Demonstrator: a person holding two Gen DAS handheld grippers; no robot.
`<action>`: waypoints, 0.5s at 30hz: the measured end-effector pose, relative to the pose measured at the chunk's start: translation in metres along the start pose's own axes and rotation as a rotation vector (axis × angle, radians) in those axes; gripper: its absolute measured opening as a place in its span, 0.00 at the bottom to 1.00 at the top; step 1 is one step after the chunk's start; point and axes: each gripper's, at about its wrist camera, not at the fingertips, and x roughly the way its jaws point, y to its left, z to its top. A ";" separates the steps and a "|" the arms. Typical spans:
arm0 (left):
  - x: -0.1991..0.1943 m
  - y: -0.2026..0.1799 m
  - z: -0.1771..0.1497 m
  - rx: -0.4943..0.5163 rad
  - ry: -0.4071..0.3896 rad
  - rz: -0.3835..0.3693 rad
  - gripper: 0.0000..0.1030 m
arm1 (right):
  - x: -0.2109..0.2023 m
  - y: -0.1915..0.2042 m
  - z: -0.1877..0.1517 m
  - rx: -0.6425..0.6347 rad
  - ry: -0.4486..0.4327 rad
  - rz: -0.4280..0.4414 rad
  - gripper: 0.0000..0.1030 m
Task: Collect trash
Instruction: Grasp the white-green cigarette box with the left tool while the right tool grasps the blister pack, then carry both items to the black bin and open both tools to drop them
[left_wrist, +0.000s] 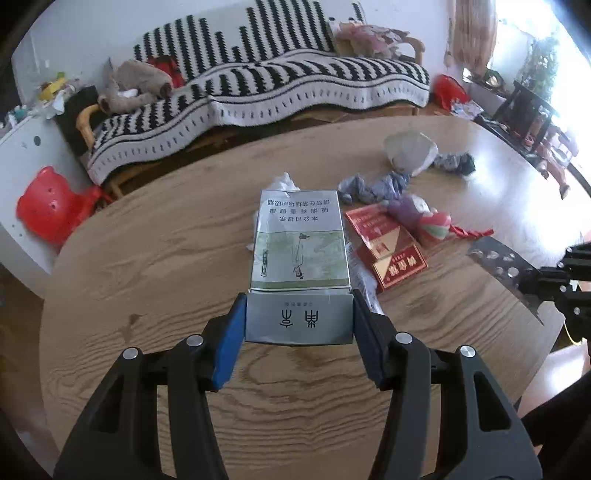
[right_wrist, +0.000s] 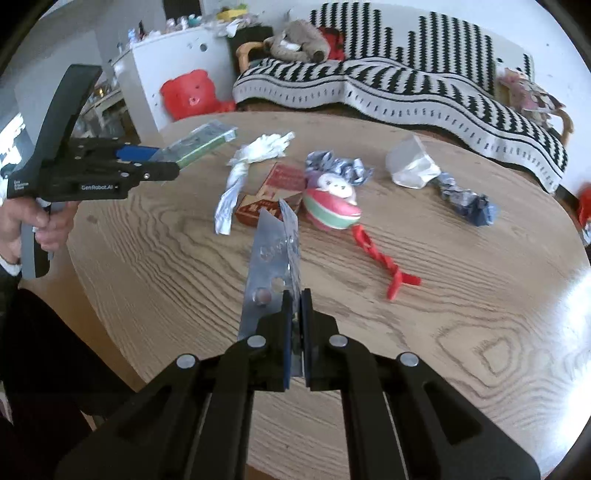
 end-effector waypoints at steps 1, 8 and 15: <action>-0.002 0.001 0.000 -0.006 -0.002 -0.003 0.52 | -0.003 -0.002 -0.001 0.009 -0.004 0.000 0.05; -0.009 -0.035 0.017 0.044 -0.030 -0.039 0.52 | -0.030 -0.020 -0.017 0.067 -0.031 -0.040 0.05; -0.009 -0.115 0.042 0.125 -0.063 -0.138 0.52 | -0.081 -0.062 -0.050 0.169 -0.083 -0.126 0.05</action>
